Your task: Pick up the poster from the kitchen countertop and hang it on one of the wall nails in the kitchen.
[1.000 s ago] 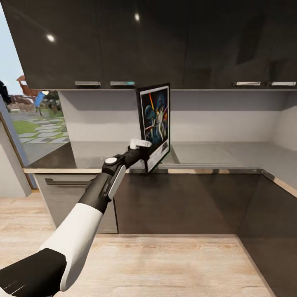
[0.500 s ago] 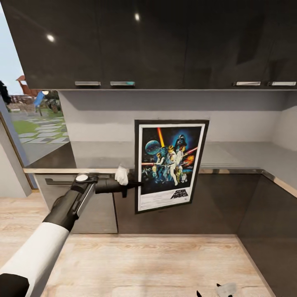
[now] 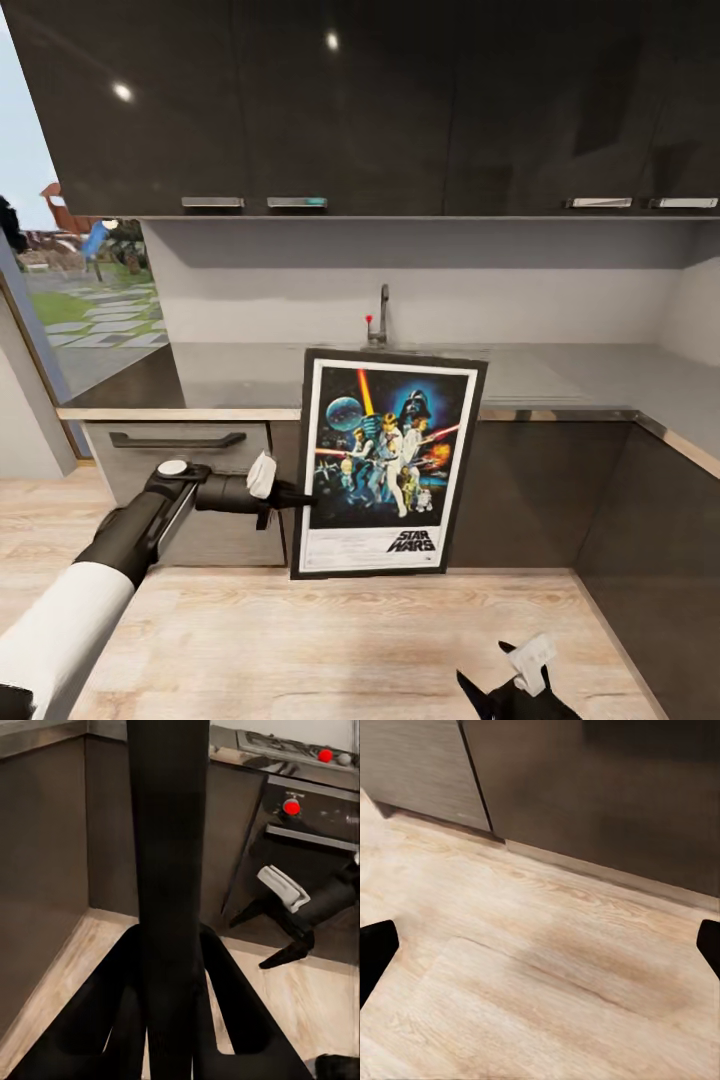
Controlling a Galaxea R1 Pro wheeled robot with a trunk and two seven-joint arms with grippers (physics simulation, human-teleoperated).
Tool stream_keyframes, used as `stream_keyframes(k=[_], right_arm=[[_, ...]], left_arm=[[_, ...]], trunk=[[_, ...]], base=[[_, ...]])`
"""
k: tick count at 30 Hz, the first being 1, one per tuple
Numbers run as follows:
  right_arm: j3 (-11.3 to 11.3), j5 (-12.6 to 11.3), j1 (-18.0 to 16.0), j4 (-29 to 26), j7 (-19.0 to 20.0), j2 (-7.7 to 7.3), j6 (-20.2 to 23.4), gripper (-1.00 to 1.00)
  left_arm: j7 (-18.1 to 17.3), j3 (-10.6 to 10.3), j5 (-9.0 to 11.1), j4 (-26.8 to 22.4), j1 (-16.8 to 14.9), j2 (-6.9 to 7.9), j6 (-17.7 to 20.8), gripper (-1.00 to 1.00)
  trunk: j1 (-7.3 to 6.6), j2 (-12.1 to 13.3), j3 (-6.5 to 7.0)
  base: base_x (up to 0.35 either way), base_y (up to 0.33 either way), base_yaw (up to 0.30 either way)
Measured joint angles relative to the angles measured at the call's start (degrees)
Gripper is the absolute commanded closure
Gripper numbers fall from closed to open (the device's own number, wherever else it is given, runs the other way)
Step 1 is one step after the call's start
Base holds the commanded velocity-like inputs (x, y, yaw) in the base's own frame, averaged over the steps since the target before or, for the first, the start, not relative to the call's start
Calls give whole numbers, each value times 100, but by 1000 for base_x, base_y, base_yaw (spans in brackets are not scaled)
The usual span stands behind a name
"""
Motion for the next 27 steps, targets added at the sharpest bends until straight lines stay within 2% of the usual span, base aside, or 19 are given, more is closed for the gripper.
stream_keyframes(k=[1, 2, 5, 7, 10, 14, 18, 19, 23, 25, 26, 27], right_arm=[[-66, 1, 10, -56, 166, -35, 53, -100], [-300, 1, 28, -156, 577, -98, 155, -100], [-678, 3, 41, -221, 1090, -140, 221, -100], [-869, 2, 45, -244, 1390, -158, 244, -100], [-1034, 4, 48, -277, 1745, -182, 263, -100], [-1167, 2, 49, -475, 2055, -196, 332, -100], [-1240, 2, 14, -915, 2582, -269, 961, -100], [-1253, 2, -43, -1047, 2882, -332, 1225, -100], [-1258, 0, -397, -1192, 3426, -528, 1853, -100], [-1257, 1, -499, -1212, 3518, -556, 1969, -100], [-1258, -3, -709, -1230, 3624, -589, 2086, -100], [-1258, -3, -768, -1233, 3645, -594, 2108, -100]], left_arm=[[-77, 3, -1, 58, 1, 30, -24, 100], [-254, 4, -3, 173, 2, 110, -66, 100], [-406, 6, -3, 251, 3, 222, -96, 100], [-459, 5, -3, 294, 3, 283, -118, 100], [-497, 6, -2, 492, 4, 338, -280, 100], [-516, 8, -3, 736, 4, 357, -518, 100], [-538, 5, -5, 932, 4, 363, -625, 100], [-615, 0, -8, 970, 4, 365, -645, 100], [-758, -4, -13, 1006, 4, 365, -758, 100], [-758, -5, -13, 1010, 4, 365, -788, 100], [-759, -5, -14, 1014, 4, 365, -821, 100], [-759, -5, -14, 1014, 4, 366, -826, 100]], trunk=[[0, 0, 0], [0, 0, 0], [0, 0, 0], [0, 0, 0], [0, 0, 0], [0, 0, 0], [0, 0, 0], [0, 0, 0], [0, 0, 1], [0, 0, 2], [0, 1, 2], [0, 0, 2]], base=[[0, 0, 0], [0, 0, 0], [0, 0, 0], [0, 0, 0], [0, 0, 0], [0, 0, 0], [0, 0, 0], [0, 0, 0], [0, 0, 0], [0, 0, 0], [0, 0, 0], [0, 0, 0]])
